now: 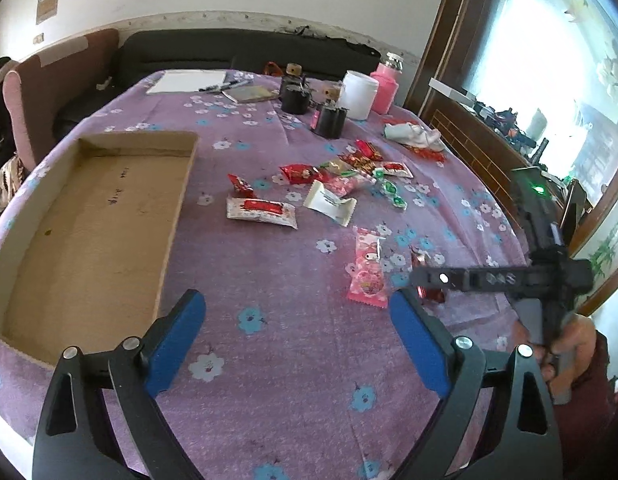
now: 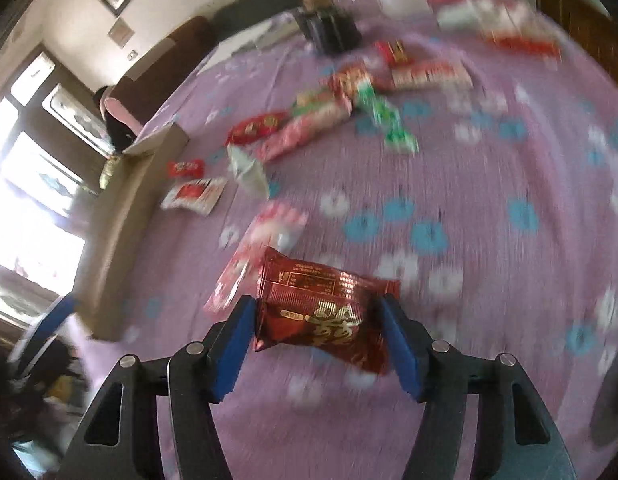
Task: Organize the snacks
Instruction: 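Grasp the pink candy bar with the left tool while the right tool holds the chocolate packet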
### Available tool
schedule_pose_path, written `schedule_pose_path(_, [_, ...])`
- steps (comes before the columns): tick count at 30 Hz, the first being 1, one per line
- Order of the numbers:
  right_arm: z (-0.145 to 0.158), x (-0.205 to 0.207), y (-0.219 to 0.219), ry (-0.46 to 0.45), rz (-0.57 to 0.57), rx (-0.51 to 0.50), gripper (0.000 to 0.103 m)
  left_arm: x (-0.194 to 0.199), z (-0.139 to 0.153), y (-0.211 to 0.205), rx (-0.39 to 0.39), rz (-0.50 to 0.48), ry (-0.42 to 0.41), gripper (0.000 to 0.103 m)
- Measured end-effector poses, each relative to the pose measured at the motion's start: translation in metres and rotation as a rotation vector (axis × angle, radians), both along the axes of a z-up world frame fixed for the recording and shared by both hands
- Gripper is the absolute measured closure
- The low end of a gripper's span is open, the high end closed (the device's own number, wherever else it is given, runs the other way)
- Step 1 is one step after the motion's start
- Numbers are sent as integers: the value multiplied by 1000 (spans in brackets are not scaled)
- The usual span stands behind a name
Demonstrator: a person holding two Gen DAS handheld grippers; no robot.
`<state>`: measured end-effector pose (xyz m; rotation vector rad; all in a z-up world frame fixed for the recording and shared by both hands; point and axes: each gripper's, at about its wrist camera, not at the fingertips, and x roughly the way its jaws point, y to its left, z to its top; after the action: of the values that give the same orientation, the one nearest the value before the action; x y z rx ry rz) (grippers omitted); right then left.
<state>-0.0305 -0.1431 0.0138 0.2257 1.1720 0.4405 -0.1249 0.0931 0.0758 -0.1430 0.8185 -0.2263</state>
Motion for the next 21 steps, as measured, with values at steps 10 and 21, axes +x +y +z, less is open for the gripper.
schedule_pose_path(10, [4, -27, 24, -272, 172, -195, 32, 20, -3, -16, 10, -10, 43, 9])
schedule_pose_path(21, [-3, -35, -5, -282, 100, -278, 53, 61, -32, -88, 124, -128, 87, 9])
